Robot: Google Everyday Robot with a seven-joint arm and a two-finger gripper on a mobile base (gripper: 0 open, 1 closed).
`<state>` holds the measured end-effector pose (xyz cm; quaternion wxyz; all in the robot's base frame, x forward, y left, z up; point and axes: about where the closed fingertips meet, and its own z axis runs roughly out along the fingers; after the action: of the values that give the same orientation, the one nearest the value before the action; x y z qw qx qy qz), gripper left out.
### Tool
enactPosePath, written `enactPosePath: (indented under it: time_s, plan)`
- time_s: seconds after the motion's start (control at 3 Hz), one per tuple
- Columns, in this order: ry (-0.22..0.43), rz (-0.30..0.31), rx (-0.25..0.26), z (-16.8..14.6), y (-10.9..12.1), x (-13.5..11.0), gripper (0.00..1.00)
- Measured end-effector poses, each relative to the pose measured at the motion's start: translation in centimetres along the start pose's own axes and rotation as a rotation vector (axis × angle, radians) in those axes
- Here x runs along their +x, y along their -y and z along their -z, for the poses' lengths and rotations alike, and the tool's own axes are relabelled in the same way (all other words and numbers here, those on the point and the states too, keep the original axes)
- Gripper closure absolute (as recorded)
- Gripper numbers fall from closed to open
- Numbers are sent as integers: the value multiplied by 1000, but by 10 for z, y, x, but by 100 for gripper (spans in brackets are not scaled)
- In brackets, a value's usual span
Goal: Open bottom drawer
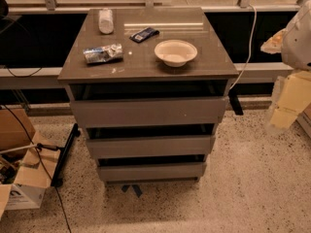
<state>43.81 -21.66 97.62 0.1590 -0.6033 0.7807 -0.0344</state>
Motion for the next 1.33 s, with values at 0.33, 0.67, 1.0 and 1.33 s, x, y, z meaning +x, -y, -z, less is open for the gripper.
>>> enactPosePath:
  time_s: [0.33,0.67,1.0,1.33]
  plan:
    - [0,1,2,0,0,0,0]
    - [-9,61,17,-12,-1,-7,0]
    - [15,113,11,-41,-1,-12,0]
    - [47,149,-9,-81,0,-23,0]
